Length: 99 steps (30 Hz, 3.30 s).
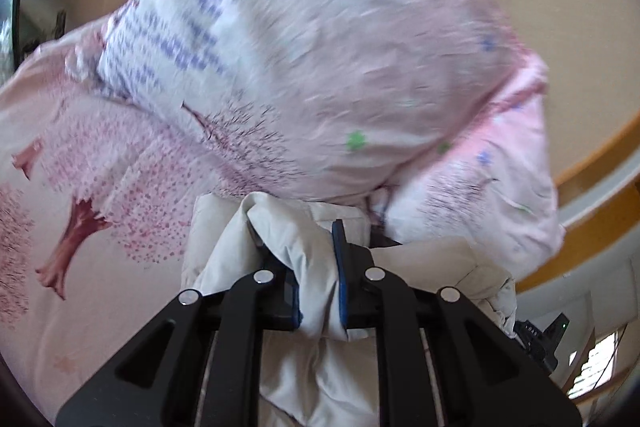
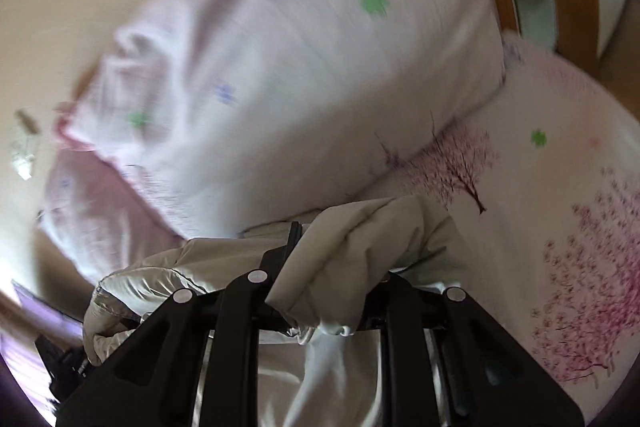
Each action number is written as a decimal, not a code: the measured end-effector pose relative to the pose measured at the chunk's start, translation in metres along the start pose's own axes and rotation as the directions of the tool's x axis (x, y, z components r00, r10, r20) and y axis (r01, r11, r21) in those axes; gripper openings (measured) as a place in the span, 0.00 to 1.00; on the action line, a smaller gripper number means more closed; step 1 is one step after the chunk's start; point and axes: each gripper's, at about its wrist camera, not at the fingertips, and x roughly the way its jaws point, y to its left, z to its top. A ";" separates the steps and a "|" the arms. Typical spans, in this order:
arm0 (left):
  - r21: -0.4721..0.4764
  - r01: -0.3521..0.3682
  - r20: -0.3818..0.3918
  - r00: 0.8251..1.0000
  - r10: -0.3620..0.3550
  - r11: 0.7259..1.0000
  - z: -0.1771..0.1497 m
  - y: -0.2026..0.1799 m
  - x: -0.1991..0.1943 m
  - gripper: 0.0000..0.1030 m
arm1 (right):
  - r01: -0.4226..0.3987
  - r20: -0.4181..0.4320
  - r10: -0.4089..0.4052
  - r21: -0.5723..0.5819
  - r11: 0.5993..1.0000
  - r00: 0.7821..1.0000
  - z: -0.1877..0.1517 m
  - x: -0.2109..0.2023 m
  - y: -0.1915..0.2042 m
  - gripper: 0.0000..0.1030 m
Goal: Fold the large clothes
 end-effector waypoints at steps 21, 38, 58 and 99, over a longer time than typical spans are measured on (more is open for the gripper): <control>-0.164 0.124 -0.029 0.991 -0.130 0.979 0.017 0.027 0.033 0.69 | -0.060 0.045 0.057 0.063 0.996 0.997 0.011 -0.004 -0.007 0.69; 0.644 -0.111 0.028 0.992 0.122 0.757 -0.116 -0.118 0.008 0.61 | -0.036 -0.103 -0.033 -0.604 0.796 0.994 -0.108 0.005 0.111 0.13; 0.432 -0.155 -0.138 0.962 0.235 0.889 -0.070 -0.085 0.086 0.29 | -0.034 -0.346 -0.110 -0.385 0.922 0.932 -0.068 0.075 0.078 0.13; 0.202 -0.154 -0.012 0.987 0.160 0.967 -0.082 0.042 -0.017 0.52 | 0.065 -0.085 -0.074 -0.112 0.992 0.994 -0.088 -0.018 -0.084 0.35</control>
